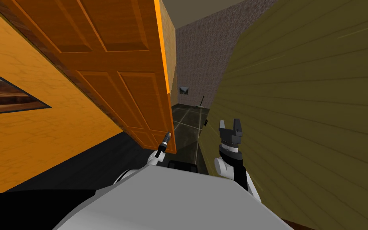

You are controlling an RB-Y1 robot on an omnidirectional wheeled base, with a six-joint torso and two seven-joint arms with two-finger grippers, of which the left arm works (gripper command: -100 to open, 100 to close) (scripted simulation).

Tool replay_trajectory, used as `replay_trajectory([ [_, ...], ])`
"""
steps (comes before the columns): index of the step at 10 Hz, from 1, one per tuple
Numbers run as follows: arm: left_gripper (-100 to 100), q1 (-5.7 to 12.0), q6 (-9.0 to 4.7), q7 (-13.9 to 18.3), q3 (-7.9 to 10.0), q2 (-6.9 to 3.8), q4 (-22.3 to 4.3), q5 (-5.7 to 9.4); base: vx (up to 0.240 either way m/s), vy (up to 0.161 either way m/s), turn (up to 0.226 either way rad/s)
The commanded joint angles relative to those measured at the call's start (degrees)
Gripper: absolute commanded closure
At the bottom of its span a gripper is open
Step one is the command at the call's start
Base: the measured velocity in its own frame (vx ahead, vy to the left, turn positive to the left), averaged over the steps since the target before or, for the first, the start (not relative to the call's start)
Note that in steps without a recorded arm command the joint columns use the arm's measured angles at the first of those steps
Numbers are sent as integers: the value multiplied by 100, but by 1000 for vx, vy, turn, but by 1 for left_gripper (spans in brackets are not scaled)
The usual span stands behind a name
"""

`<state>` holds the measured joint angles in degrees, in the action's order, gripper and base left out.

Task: Push the door open

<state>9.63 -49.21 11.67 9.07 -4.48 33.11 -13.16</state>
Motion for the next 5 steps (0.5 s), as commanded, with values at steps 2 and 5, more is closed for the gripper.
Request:
replay_trajectory([
  [2,100,0,0,0,0,0,0,0,28,-6,2],
  [5,100,0,0,0,0,0,0,0,-17,4,-6],
])
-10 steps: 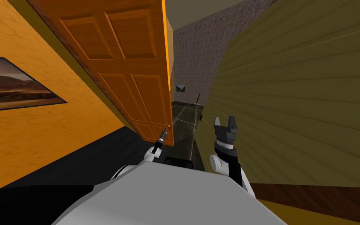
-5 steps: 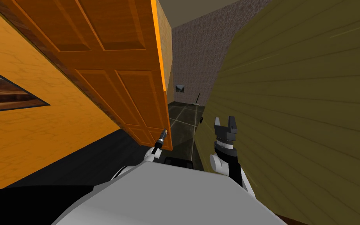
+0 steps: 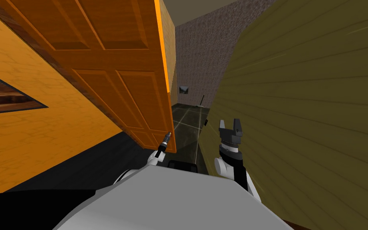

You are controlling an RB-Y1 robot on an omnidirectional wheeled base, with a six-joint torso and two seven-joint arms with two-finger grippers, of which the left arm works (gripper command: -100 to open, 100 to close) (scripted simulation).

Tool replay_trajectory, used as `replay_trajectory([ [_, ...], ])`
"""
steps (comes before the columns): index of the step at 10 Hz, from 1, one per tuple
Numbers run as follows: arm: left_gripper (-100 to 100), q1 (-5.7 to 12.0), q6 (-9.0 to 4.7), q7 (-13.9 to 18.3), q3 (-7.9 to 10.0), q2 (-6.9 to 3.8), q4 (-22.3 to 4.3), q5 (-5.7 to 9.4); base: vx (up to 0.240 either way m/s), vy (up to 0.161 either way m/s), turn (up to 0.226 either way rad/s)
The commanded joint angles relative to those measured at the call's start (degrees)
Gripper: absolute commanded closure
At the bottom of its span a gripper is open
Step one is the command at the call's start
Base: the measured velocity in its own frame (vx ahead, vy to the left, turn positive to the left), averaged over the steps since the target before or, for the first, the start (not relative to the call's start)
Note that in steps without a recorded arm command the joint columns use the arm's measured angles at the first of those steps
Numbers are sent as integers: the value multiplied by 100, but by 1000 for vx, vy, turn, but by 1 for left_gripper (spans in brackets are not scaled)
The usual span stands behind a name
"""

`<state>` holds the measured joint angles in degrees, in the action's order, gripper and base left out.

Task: Push the door open

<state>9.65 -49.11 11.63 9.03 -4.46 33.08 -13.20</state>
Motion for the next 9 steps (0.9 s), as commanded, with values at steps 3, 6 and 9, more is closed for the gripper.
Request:
replay_trajectory([
  [3,100,25,0,-97,41,-30,-36,84,37,-9,23],
  [6,100,75,-3,-250,107,-61,-84,215,179,-1,58],
  [9,100,117,-6,-379,162,-76,-84,327,179,22,102],
])
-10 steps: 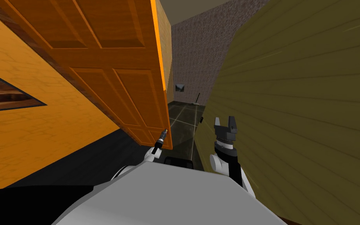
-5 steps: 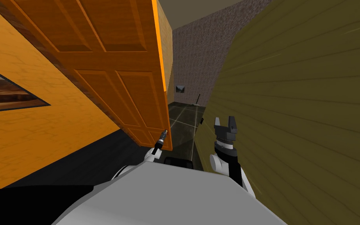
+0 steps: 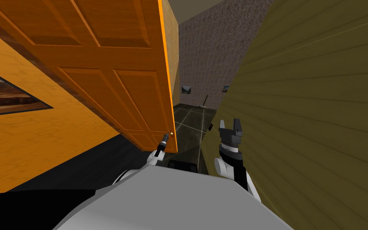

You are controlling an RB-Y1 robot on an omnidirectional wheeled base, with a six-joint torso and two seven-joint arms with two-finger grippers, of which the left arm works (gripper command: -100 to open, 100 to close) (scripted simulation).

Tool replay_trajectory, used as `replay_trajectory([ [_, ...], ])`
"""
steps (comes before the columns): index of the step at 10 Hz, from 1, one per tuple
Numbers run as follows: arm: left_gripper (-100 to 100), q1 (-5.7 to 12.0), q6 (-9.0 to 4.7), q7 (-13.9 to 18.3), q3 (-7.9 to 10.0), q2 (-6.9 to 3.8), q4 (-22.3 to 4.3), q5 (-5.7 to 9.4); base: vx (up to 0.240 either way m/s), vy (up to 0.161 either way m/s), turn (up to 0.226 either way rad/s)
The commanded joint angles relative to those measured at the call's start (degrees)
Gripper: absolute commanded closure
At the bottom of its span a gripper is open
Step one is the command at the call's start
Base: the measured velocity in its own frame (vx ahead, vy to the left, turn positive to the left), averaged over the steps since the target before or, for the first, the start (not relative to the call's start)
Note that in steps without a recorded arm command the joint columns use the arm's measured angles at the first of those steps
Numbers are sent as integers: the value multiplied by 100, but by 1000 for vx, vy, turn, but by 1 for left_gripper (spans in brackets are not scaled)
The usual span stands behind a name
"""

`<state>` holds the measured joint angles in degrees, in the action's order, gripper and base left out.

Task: Push the door open

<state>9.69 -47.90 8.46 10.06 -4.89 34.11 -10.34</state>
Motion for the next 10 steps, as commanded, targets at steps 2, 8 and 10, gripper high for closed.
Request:
replay_trajectory([
  [2,-100,-1,48,2,23,15,16,30,-138,-97,69],
  [8,-100,-1,99,-23,79,80,20,82,-163,-98,42],
  [10,-100,-7,75,-48,93,79,14,83,180,-6,-10],
])
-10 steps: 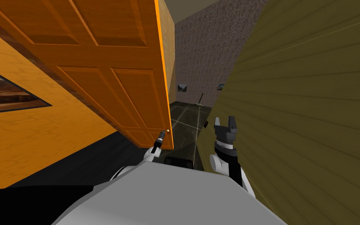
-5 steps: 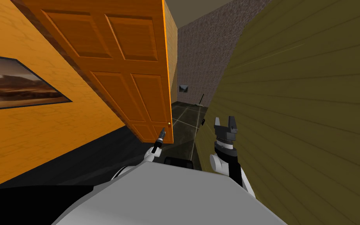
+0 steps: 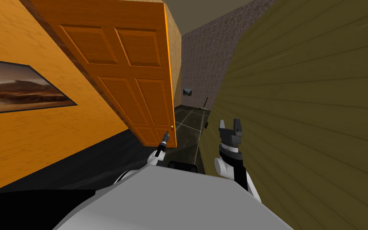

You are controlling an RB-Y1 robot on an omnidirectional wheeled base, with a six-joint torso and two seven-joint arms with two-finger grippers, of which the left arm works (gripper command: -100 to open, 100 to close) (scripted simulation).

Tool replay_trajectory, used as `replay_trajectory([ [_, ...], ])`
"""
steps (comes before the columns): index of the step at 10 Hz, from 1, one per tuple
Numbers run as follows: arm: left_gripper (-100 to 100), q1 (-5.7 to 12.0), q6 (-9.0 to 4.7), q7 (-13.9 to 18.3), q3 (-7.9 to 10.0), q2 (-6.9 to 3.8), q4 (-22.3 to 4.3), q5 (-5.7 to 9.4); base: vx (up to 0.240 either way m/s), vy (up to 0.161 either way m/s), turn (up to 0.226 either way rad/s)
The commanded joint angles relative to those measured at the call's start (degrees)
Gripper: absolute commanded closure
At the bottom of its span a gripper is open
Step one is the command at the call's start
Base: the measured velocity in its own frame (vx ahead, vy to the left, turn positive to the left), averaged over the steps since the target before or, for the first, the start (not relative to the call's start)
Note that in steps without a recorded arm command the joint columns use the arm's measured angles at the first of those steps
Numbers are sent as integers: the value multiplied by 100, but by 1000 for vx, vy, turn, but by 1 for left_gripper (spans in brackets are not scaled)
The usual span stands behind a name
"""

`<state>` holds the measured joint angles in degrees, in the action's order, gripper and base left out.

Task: Push the door open

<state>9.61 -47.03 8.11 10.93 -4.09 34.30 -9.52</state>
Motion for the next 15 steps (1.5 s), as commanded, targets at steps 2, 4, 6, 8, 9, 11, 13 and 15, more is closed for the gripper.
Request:
replay_trajectory([
  [2,-100,-7,-50,-54,28,13,-15,1,211,40,-13],
  [4,-100,-16,-90,-97,50,48,-26,2,209,20,-15],
  [6,-100,-26,-134,-143,74,110,-38,3,217,-1,-14],
  [8,-100,-46,-130,-139,73,122,-13,1,169,1,-2],
  [9,100,-46,-130,-139,73,122,-13,1,-23,-5,-3],
  [11,100,-46,-130,-139,73,122,-13,1,-30,1,-11],
  [13,100,-46,-130,-139,73,122,-13,1,-10,0,1],
  [15,100,-46,-106,-203,136,73,-17,39,48,1,20],
])
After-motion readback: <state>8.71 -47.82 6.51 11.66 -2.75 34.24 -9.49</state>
